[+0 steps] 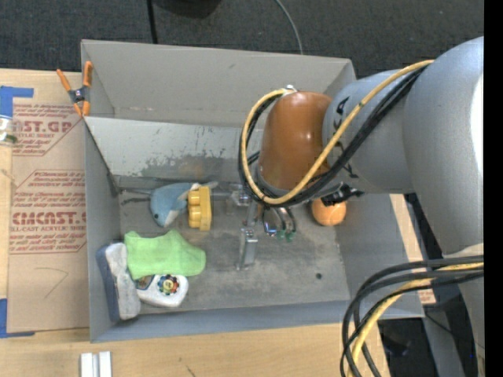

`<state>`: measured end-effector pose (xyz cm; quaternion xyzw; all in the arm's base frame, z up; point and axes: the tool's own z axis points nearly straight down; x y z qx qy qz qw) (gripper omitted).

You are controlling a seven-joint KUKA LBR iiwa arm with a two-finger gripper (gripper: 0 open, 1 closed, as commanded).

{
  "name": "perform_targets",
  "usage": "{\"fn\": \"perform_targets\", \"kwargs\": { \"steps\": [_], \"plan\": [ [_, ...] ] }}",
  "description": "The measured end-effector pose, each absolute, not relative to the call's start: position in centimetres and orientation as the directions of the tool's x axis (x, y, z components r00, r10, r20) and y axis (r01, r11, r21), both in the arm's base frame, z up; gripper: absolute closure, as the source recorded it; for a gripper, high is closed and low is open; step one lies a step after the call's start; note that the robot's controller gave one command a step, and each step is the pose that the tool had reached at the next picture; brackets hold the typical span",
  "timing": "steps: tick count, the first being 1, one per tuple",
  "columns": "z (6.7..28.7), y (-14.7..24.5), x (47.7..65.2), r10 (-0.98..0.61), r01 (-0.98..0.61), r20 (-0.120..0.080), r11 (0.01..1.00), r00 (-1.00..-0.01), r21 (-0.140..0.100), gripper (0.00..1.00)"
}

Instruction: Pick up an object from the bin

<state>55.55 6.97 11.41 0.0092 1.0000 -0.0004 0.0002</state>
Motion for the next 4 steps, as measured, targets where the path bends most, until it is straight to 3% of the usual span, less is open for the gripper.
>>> {"fn": "perform_targets", "kwargs": {
  "steps": [1,2,3,4],
  "plan": [
    [9.6,14.2,57.2,-0.120,-0.121,-0.052,0.993,-0.991,0.006,1.00],
    [8.5,14.2,56.1,-0.126,-0.126,-0.010,0.992,-0.992,0.003,0.00],
    [8.5,14.2,56.1,-0.126,-0.126,-0.011,0.992,-0.992,0.003,0.00],
    [9.7,16.7,54.7,-0.134,-0.134,-0.009,0.991,-0.991,0.001,0.00]
  ]
}}
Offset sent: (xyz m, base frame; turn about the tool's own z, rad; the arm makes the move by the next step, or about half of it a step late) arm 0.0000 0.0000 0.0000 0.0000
